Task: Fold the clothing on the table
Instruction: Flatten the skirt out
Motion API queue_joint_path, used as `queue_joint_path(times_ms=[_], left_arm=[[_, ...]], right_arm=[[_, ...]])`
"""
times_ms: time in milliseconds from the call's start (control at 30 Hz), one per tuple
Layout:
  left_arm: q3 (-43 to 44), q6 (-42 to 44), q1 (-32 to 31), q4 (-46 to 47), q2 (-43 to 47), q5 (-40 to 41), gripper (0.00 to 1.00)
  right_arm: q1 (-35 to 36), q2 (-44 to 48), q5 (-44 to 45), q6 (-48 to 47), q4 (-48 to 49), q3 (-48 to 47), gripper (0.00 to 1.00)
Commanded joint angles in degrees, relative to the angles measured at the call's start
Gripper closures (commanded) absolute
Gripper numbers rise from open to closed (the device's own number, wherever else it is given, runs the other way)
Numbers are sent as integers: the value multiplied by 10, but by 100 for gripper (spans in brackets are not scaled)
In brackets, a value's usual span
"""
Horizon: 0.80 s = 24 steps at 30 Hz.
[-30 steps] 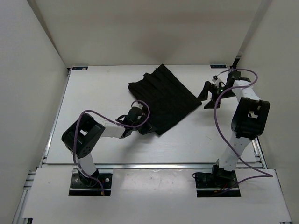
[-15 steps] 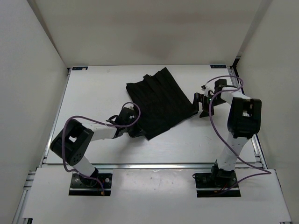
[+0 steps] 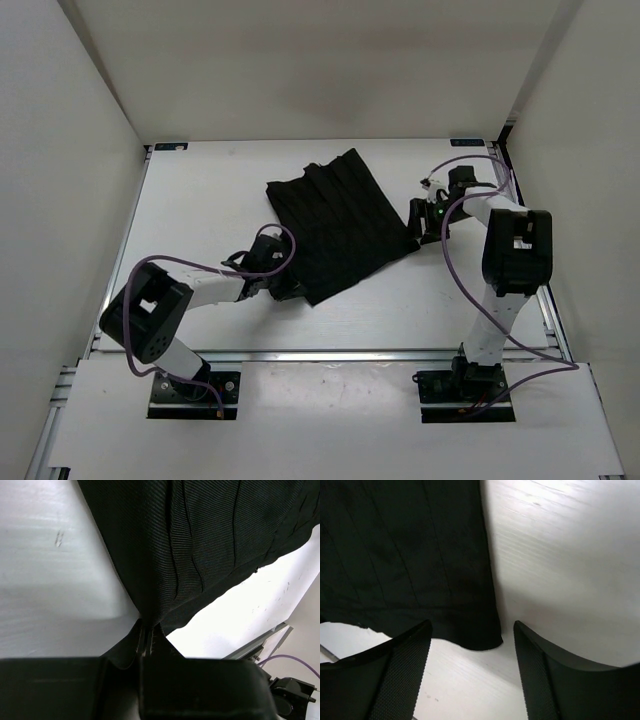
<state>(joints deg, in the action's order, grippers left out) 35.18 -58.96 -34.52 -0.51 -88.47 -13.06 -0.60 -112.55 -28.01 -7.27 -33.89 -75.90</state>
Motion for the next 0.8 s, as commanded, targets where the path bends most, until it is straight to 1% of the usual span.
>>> queue_joint_path(times_ms=[0, 67, 100, 167, 200, 233, 267, 300, 333, 367, 400, 433, 467, 500, 533, 567, 600, 633, 667, 700, 733, 767], left_arm=[[-11, 4, 8, -14, 30, 0, 97], [-13, 6, 10, -15, 34, 0, 96], [-15, 9, 12, -13, 36, 1, 96], [-20, 6, 18, -13, 40, -4, 96], [-23, 6, 16, -8, 41, -6, 95], [-25, 7, 19, -8, 43, -12, 96], [-27, 6, 20, -9, 44, -12, 96], [-32, 7, 22, -9, 49, -15, 96], [-31, 9, 30, -11, 49, -20, 99], [-31, 20, 38, -15, 51, -23, 100], [-30, 23, 44, -26, 58, -31, 100], [-23, 43, 59, -48, 67, -38, 100], [-5, 68, 80, -63, 71, -43, 100], [7, 92, 103, -83, 81, -51, 100], [36, 100, 115, -95, 86, -64, 100], [66, 116, 148, -92, 85, -82, 100], [85, 120, 166, -88, 73, -92, 100], [124, 119, 203, -81, 47, -120, 100], [179, 118, 236, -78, 11, -143, 100], [214, 118, 249, -78, -11, -157, 100], [295, 119, 263, -84, -52, -176, 100], [389, 124, 270, -97, -90, -184, 100]], right_arm=[[28, -14, 33, -13, 17, -2, 29], [44, -13, 44, -20, 14, -12, 35], [49, -15, 51, -21, 8, -14, 40], [68, -22, 100, -28, -1, -21, 48], [75, -26, 113, -26, -5, -21, 60], [80, -24, 122, -28, -7, -22, 82], [78, -26, 127, -20, -10, -21, 95], [83, -25, 126, -15, -16, -24, 100], [73, -29, 116, -14, -23, -27, 100], [70, -22, 79, -5, -35, -38, 100], [53, -20, 4, -10, -56, -52, 100], [31, -11, -86, -13, -73, -64, 100], [13, 0, -130, -10, -80, -71, 100], [7, 21, -196, 5, -81, -80, 100], [-10, 27, -238, 26, -71, -90, 100], [-14, 38, -245, 36, -64, -102, 100], [-12, 36, -260, 46, -58, -143, 100], [-5, 29, -259, 56, -70, -212, 100], [2, -3, -263, 68, -78, -258, 100], [2, -41, -274, 90, -99, -361, 100], [2, -81, -291, 130, -97, -465, 100], [2, -95, -302, 180, -74, -563, 100]])
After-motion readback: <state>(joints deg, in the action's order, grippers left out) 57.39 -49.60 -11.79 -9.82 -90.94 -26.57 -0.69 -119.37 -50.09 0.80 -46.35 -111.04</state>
